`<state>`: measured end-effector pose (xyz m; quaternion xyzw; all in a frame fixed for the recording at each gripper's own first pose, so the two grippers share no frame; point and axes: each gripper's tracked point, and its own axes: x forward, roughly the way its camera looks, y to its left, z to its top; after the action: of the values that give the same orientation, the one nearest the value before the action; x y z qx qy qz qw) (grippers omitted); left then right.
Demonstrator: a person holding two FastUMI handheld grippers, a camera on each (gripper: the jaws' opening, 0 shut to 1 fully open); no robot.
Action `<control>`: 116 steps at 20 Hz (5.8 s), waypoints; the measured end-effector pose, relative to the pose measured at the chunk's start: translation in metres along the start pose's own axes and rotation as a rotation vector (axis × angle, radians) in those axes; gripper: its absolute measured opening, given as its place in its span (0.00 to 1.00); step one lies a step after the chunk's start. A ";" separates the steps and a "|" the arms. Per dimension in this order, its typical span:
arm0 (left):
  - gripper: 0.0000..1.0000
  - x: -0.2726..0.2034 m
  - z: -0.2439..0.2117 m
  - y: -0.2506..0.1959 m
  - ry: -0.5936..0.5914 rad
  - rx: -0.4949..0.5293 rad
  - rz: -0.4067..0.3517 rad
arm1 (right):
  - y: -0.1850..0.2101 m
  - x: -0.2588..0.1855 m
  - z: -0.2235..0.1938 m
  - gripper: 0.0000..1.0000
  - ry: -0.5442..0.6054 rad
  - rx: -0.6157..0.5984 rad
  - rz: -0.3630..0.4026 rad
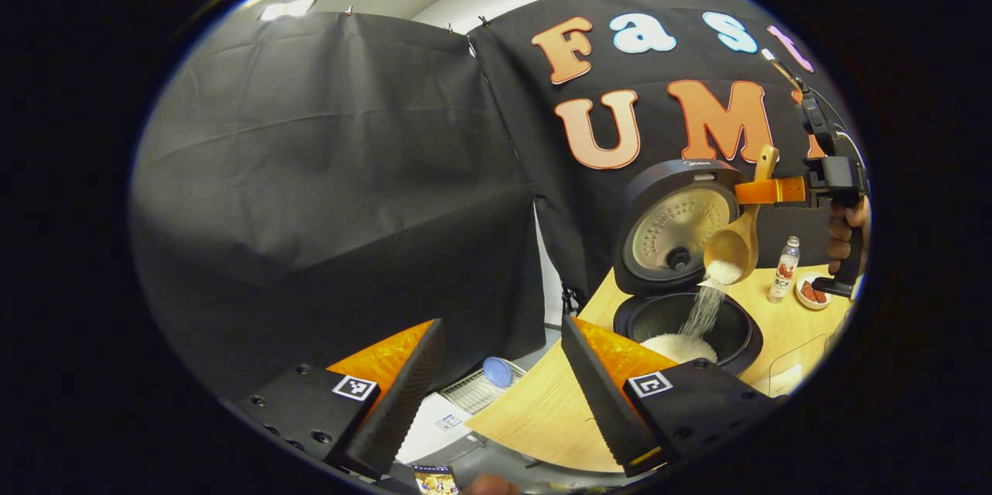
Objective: Close the left gripper, press the button to open the rice cooker; take a wooden spoon from the chopstick holder with the right hand, scoop a spoonful of rice and pour it into the rice cooker, then put the wooden spoon back into the chopstick holder.
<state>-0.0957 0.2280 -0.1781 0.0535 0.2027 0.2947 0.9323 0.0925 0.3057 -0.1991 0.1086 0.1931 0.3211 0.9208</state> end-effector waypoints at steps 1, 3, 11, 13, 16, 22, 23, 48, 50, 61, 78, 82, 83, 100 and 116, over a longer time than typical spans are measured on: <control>0.96 0.000 -0.001 0.001 0.003 -0.001 0.003 | 0.004 0.000 0.000 0.06 -0.005 -0.037 0.004; 0.96 0.000 -0.002 0.003 0.006 -0.003 0.007 | 0.011 0.000 0.004 0.06 -0.018 -0.108 0.017; 0.98 -0.001 -0.009 0.015 0.015 -0.005 0.027 | 0.040 -0.003 0.020 0.06 -0.083 -0.327 0.056; 0.96 -0.001 -0.010 0.017 0.019 -0.005 0.032 | 0.051 -0.007 0.024 0.06 -0.105 -0.422 0.076; 0.96 -0.001 -0.009 0.018 0.019 -0.005 0.033 | 0.052 -0.012 0.026 0.06 -0.129 -0.514 0.082; 0.96 -0.006 -0.004 0.005 0.010 0.003 0.005 | 0.032 -0.047 0.042 0.06 -0.134 -0.297 0.072; 1.00 -0.008 -0.004 0.002 0.010 0.004 -0.002 | 0.020 -0.056 0.047 0.06 -0.132 -0.216 0.065; 1.00 -0.058 0.007 -0.150 0.040 0.025 -0.227 | -0.346 -0.326 -0.106 0.07 0.106 0.172 -0.714; 1.00 -0.065 0.014 -0.154 0.031 0.025 -0.224 | -0.363 -0.334 -0.120 0.06 0.130 0.170 -0.750; 1.00 -0.087 0.030 -0.160 0.018 0.031 -0.182 | -0.390 -0.323 -0.193 0.06 0.195 0.345 -0.747; 0.96 -0.033 0.072 -0.184 -0.016 -0.054 -0.224 | -0.414 -0.362 -0.217 0.50 0.334 0.412 -0.888; 1.00 -0.019 0.137 -0.199 -0.123 -0.080 -0.230 | -0.415 -0.374 -0.185 0.66 0.291 0.366 -0.925; 1.00 -0.014 0.150 -0.201 -0.141 -0.082 -0.230 | -0.414 -0.376 -0.173 0.74 0.264 0.349 -0.928; 1.00 0.131 0.171 -0.254 0.168 -0.104 -0.189 | -0.344 -0.349 -0.022 0.85 0.077 0.114 -0.815; 0.97 0.079 0.034 -0.255 0.566 0.002 -0.238 | -0.295 -0.299 -0.017 0.85 0.087 0.075 -0.656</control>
<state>0.1117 0.0644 -0.2307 -0.0540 0.4593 0.1866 0.8668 0.0325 -0.1094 -0.2247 0.0607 0.2687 0.0043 0.9613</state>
